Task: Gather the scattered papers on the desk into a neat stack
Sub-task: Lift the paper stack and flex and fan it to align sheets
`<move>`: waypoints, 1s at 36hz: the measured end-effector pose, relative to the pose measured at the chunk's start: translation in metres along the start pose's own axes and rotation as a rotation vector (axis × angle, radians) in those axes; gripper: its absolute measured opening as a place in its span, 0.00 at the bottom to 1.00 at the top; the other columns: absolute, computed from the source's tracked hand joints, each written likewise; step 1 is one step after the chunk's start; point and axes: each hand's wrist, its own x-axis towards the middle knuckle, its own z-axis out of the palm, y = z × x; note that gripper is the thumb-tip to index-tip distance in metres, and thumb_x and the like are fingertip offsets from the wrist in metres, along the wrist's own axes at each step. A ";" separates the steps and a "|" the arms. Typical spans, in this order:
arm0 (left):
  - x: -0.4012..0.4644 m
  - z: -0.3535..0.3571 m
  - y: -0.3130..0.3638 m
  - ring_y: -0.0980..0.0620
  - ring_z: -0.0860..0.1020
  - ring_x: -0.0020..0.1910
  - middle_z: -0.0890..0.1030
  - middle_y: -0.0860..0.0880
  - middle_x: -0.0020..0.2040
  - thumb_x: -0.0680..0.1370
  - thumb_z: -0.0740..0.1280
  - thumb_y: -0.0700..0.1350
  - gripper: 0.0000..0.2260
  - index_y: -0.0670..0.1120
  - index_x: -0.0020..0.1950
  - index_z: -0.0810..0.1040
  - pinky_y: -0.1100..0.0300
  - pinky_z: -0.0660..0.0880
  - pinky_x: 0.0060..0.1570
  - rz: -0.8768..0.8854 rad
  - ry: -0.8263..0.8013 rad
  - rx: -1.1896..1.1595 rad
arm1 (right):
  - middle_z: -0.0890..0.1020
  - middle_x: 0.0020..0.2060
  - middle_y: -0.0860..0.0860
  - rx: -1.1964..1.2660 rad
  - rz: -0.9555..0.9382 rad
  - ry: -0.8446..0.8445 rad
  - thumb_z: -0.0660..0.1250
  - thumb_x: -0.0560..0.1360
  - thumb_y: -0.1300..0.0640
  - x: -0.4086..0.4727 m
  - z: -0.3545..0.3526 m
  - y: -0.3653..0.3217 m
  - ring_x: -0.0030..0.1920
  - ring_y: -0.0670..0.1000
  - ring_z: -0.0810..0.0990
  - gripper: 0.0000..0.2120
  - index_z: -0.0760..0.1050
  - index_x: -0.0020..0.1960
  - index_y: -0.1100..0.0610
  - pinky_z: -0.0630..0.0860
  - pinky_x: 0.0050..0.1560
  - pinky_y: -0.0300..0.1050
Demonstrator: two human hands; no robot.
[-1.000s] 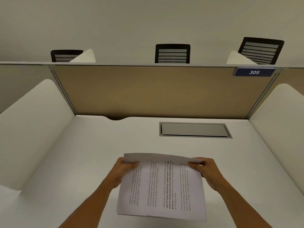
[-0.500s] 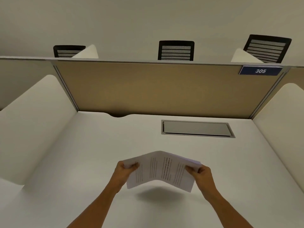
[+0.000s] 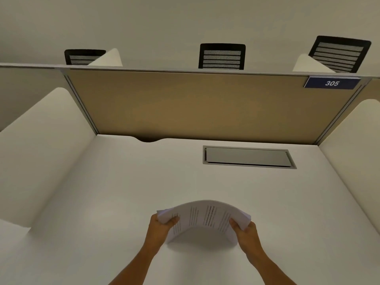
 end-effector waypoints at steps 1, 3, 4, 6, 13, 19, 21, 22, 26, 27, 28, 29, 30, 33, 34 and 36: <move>0.000 0.000 0.000 0.55 0.82 0.45 0.85 0.55 0.41 0.72 0.75 0.37 0.11 0.53 0.46 0.82 0.62 0.78 0.41 -0.007 0.020 -0.011 | 0.83 0.52 0.51 -0.003 0.000 -0.006 0.67 0.79 0.61 0.001 0.000 0.000 0.56 0.54 0.81 0.12 0.76 0.62 0.53 0.77 0.51 0.44; 0.002 -0.001 -0.001 0.50 0.83 0.44 0.85 0.52 0.41 0.71 0.76 0.38 0.09 0.52 0.45 0.82 0.59 0.79 0.40 -0.017 0.069 -0.031 | 0.83 0.52 0.52 -0.011 -0.013 -0.021 0.67 0.79 0.61 0.003 -0.001 -0.002 0.56 0.53 0.81 0.12 0.78 0.61 0.54 0.78 0.52 0.45; 0.003 -0.001 -0.001 0.50 0.84 0.42 0.86 0.52 0.38 0.71 0.76 0.38 0.09 0.53 0.43 0.83 0.59 0.79 0.38 -0.009 0.083 -0.031 | 0.83 0.52 0.52 -0.011 -0.019 -0.026 0.67 0.79 0.61 0.003 -0.002 -0.003 0.55 0.53 0.81 0.11 0.78 0.60 0.53 0.78 0.52 0.45; 0.004 -0.002 -0.004 0.51 0.83 0.37 0.86 0.53 0.35 0.71 0.75 0.38 0.12 0.56 0.37 0.85 0.60 0.79 0.35 0.024 0.084 -0.004 | 0.83 0.52 0.51 -0.015 -0.011 -0.023 0.68 0.78 0.61 0.003 -0.003 0.001 0.54 0.51 0.81 0.10 0.78 0.57 0.49 0.79 0.55 0.48; 0.000 0.003 -0.021 0.50 0.80 0.36 0.85 0.52 0.34 0.71 0.75 0.37 0.17 0.62 0.34 0.85 0.56 0.76 0.37 0.029 0.055 0.064 | 0.83 0.52 0.49 -0.042 0.032 -0.012 0.68 0.78 0.57 0.004 0.001 0.014 0.56 0.53 0.81 0.14 0.74 0.63 0.51 0.79 0.53 0.48; 0.002 0.007 -0.018 0.52 0.83 0.38 0.86 0.56 0.35 0.71 0.75 0.37 0.12 0.57 0.41 0.83 0.61 0.80 0.37 0.004 0.098 0.026 | 0.82 0.52 0.50 -0.016 0.004 -0.008 0.67 0.79 0.59 0.004 0.000 0.003 0.55 0.52 0.81 0.13 0.75 0.61 0.49 0.79 0.46 0.40; 0.003 0.007 -0.019 0.52 0.83 0.38 0.86 0.53 0.36 0.72 0.75 0.38 0.11 0.56 0.41 0.84 0.61 0.80 0.37 0.006 0.092 0.041 | 0.82 0.52 0.49 -0.013 -0.015 -0.014 0.67 0.79 0.59 0.003 0.000 0.000 0.55 0.50 0.81 0.12 0.75 0.59 0.47 0.79 0.46 0.39; 0.003 0.007 -0.022 0.51 0.83 0.39 0.87 0.53 0.36 0.71 0.75 0.37 0.11 0.55 0.42 0.85 0.59 0.80 0.38 -0.002 0.096 0.043 | 0.82 0.52 0.49 -0.022 -0.017 -0.024 0.67 0.79 0.59 0.003 -0.001 0.001 0.54 0.49 0.81 0.12 0.75 0.59 0.46 0.78 0.46 0.39; 0.003 0.006 -0.030 0.46 0.84 0.46 0.87 0.48 0.44 0.70 0.76 0.38 0.11 0.47 0.51 0.84 0.52 0.82 0.46 -0.053 0.105 0.040 | 0.84 0.54 0.49 -0.098 -0.005 -0.061 0.66 0.80 0.58 0.006 0.001 0.012 0.57 0.50 0.82 0.12 0.76 0.62 0.47 0.80 0.55 0.46; 0.004 0.008 -0.030 0.45 0.84 0.46 0.86 0.47 0.45 0.70 0.76 0.38 0.12 0.46 0.52 0.84 0.53 0.82 0.45 -0.055 0.105 0.042 | 0.84 0.55 0.50 -0.104 0.001 -0.064 0.66 0.80 0.57 0.006 0.001 0.012 0.57 0.50 0.82 0.12 0.76 0.62 0.47 0.80 0.56 0.47; 0.003 0.009 -0.029 0.46 0.84 0.46 0.86 0.47 0.45 0.70 0.75 0.37 0.12 0.46 0.52 0.83 0.56 0.82 0.44 -0.055 0.108 0.036 | 0.84 0.55 0.50 -0.102 0.004 -0.063 0.66 0.80 0.57 0.007 0.001 0.013 0.56 0.49 0.82 0.12 0.76 0.63 0.48 0.80 0.54 0.45; 0.003 0.010 -0.026 0.47 0.83 0.46 0.85 0.48 0.45 0.71 0.75 0.37 0.12 0.46 0.52 0.81 0.58 0.81 0.42 -0.061 0.113 0.028 | 0.84 0.54 0.50 -0.097 0.009 -0.057 0.66 0.80 0.57 0.006 0.002 0.011 0.55 0.48 0.82 0.12 0.75 0.62 0.48 0.80 0.51 0.41; 0.004 0.011 -0.025 0.47 0.83 0.46 0.84 0.49 0.45 0.71 0.75 0.36 0.13 0.47 0.53 0.80 0.59 0.81 0.42 -0.062 0.118 0.021 | 0.84 0.53 0.49 -0.086 0.009 -0.052 0.66 0.80 0.58 0.005 0.003 0.006 0.55 0.47 0.82 0.12 0.75 0.62 0.48 0.80 0.47 0.38; 0.008 0.010 -0.024 0.47 0.83 0.46 0.85 0.48 0.45 0.71 0.75 0.37 0.13 0.47 0.53 0.81 0.60 0.82 0.40 -0.055 0.132 0.019 | 0.82 0.52 0.48 -0.055 0.000 -0.032 0.66 0.80 0.59 0.003 0.002 -0.004 0.54 0.46 0.81 0.12 0.73 0.62 0.49 0.78 0.42 0.36; 0.009 0.010 -0.024 0.47 0.83 0.45 0.85 0.48 0.46 0.70 0.76 0.37 0.13 0.47 0.53 0.81 0.61 0.82 0.40 -0.049 0.135 0.020 | 0.82 0.51 0.48 -0.048 -0.003 -0.020 0.66 0.79 0.60 0.003 0.002 -0.006 0.53 0.47 0.80 0.12 0.73 0.61 0.49 0.77 0.43 0.36; 0.009 0.010 -0.024 0.48 0.83 0.45 0.85 0.48 0.45 0.71 0.75 0.37 0.13 0.47 0.52 0.81 0.62 0.82 0.39 -0.041 0.138 0.014 | 0.82 0.51 0.47 -0.037 0.001 0.001 0.66 0.79 0.61 0.001 0.002 -0.005 0.53 0.46 0.80 0.13 0.73 0.61 0.49 0.77 0.44 0.37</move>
